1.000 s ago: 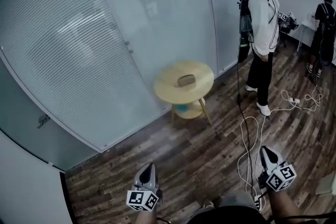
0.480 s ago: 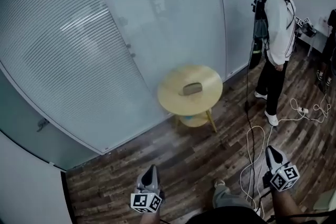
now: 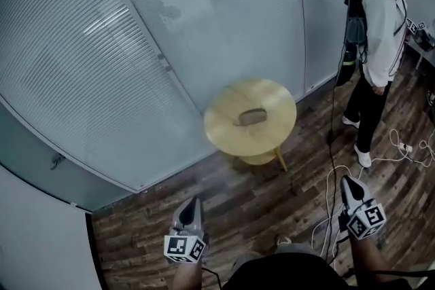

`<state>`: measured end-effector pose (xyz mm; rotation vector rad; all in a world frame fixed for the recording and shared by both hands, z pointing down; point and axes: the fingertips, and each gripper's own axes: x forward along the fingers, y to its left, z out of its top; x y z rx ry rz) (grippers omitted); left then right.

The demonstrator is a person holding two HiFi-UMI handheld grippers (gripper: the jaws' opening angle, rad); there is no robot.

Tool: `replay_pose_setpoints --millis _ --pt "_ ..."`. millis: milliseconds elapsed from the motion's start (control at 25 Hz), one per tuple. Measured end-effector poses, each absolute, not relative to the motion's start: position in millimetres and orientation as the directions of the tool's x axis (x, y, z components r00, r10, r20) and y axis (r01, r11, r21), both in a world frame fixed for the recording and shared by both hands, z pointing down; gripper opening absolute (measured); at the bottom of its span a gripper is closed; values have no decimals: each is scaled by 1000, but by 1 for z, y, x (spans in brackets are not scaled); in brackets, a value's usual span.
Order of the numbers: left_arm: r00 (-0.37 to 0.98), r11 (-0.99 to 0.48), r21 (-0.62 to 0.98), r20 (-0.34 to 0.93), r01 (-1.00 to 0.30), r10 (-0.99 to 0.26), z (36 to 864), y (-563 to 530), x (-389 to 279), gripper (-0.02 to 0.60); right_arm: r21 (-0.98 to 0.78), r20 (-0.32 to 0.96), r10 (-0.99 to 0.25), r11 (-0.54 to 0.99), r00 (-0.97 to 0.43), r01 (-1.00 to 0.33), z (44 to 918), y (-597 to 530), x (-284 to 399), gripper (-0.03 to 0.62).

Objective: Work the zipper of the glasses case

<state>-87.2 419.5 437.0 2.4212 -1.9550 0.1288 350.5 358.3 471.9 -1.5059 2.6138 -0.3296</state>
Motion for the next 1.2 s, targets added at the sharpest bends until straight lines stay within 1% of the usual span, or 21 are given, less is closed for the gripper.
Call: replay_pose_setpoints --millis 120,240,400,440,600,680,800,880,1000,1200 --pt "184 -186 -27 86 -982 -979 442 397 -86 3 -235 23 -846 513 -532 -826 480 320 347 7" --pt "172 -176 -24 118 -984 -978 454 370 -87 3 -252 28 -835 526 -549 -812 486 286 337 7" --pt "175 -178 -15 138 -984 -975 457 335 -102 3 -254 47 -826 534 -562 -806 490 255 319 6" --pt "180 -184 -18 136 -983 -974 456 323 -108 3 -241 58 -824 536 -563 -809 492 246 312 6" --pt "191 -196 -22 135 -980 -972 464 257 -134 3 -94 123 -788 596 -603 -798 499 216 265 6" --pt "187 -189 -4 122 -982 -975 466 222 -150 3 -91 127 -777 610 -617 -787 495 198 247 7" --pt "190 -189 21 99 -982 -977 464 171 -174 3 -98 130 -791 590 -598 -802 488 152 237 6" --pt "200 -198 32 108 -980 -974 471 135 -189 3 -85 153 -806 565 -571 -821 486 120 232 6" --pt "195 -184 96 118 -978 -974 477 84 -216 3 -75 179 -812 551 -555 -831 479 75 209 8" --pt "236 -225 102 119 -969 -964 471 7 -250 3 -106 150 -828 531 -541 -841 462 2 160 8"
